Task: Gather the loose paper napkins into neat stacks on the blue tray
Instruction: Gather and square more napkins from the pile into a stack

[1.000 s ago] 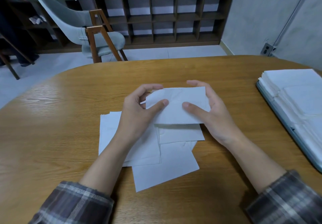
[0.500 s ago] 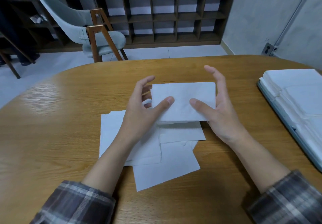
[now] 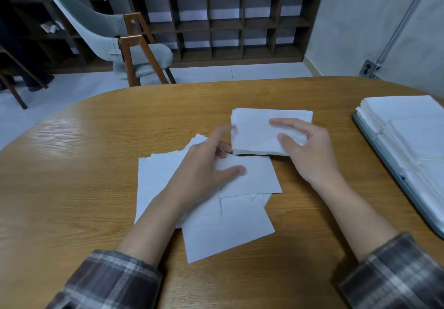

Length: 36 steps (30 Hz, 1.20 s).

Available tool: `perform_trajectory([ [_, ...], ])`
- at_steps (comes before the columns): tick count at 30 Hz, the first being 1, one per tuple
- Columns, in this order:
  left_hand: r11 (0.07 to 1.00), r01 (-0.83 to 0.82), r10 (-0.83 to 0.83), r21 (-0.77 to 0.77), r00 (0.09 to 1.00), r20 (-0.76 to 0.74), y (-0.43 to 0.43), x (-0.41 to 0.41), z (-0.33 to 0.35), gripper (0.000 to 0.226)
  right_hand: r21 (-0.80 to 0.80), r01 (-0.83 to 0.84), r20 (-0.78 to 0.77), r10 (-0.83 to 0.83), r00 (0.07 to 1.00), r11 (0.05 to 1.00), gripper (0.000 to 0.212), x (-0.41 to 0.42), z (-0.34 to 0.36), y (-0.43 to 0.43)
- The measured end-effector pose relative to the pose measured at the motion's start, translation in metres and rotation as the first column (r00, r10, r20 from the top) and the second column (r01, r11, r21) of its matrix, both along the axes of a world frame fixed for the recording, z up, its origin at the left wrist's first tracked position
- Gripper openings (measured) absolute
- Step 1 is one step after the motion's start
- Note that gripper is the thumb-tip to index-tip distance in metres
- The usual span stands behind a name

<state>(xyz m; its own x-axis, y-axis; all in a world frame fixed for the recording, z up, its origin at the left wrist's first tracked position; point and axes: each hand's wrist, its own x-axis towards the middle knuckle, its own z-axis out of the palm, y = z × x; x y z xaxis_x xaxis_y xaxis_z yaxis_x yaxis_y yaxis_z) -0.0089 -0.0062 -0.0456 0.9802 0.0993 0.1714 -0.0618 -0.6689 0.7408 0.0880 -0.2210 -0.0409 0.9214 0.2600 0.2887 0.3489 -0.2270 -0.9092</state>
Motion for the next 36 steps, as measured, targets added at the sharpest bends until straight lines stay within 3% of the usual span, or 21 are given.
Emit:
perform_trajectory([
  [3,0.988,0.057,-0.051,0.145,0.998,-0.045,0.0,-0.001,-0.004,0.057,-0.043,0.066,0.03,-0.065,0.997,0.997,0.036,0.004,-0.003,-0.002],
  [10,0.986,0.049,-0.057,0.162,0.997,0.044,0.003,0.003,-0.006,0.026,-0.054,0.109,0.07,-0.105,0.992,0.993,0.036,0.006,-0.007,-0.001],
  [14,0.997,0.034,-0.043,0.075,0.991,0.128,0.005,0.001,-0.003,0.013,-0.024,0.097,0.042,-0.096,0.994,0.995,0.026,0.003,-0.003,0.0],
  [20,0.996,0.063,-0.047,-0.066,0.975,0.217,0.001,0.0,0.004,0.01,0.007,-0.002,0.01,0.002,1.0,1.0,0.019,-0.003,0.003,0.001],
  [25,0.99,0.044,-0.008,-0.131,0.966,0.259,-0.003,-0.001,0.005,0.023,0.014,-0.234,-0.038,0.234,0.971,0.972,0.03,-0.012,0.009,0.001],
  [27,0.991,0.05,-0.013,-0.121,0.957,0.29,-0.005,-0.002,0.006,0.03,0.029,-0.295,-0.056,0.296,0.954,0.955,0.022,-0.014,0.008,0.002],
  [33,0.986,0.008,0.031,-0.168,0.974,0.223,0.0,0.0,0.005,0.046,0.17,-0.164,-0.072,0.178,0.981,0.972,0.008,-0.01,0.011,0.0],
  [36,0.953,-0.043,0.102,-0.299,0.977,0.187,0.003,0.003,0.006,0.041,0.244,-0.055,-0.112,0.084,0.99,0.968,0.012,-0.005,0.013,-0.003],
])
